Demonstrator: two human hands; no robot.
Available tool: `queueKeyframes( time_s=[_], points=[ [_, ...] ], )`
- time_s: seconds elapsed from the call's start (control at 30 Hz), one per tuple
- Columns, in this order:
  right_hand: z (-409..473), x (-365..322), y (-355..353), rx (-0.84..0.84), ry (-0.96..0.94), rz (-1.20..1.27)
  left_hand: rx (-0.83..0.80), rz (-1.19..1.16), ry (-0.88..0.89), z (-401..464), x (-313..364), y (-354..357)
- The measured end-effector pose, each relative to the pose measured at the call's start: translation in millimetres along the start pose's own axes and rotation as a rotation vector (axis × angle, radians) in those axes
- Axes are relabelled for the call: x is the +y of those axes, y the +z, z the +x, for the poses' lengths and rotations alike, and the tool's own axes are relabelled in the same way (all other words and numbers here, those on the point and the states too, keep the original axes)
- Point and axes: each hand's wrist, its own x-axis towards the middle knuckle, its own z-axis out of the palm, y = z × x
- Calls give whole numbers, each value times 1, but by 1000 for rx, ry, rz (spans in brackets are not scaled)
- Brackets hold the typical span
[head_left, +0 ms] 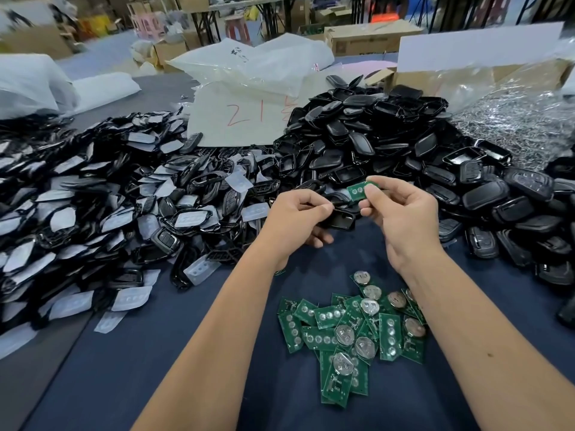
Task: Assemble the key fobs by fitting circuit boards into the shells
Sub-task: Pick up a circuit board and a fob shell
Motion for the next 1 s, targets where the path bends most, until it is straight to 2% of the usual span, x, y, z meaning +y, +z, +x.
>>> queueKeyframes(
  time_s=[0.27, 0.57, 0.8, 1.0],
  points=[
    [-5, 0, 3, -30, -58, -77, 134, -102, -30, 2, -2, 0],
    [-12, 5, 9, -172, -100, -177, 127, -210, -66, 4, -3, -4],
    [-12, 6, 8, -188, -126, -220, 112, -215, -72, 3, -2, -4],
    [-12, 7, 7, -143, -185, -424, 105, -201, -92, 2, -2, -3]
  ],
)
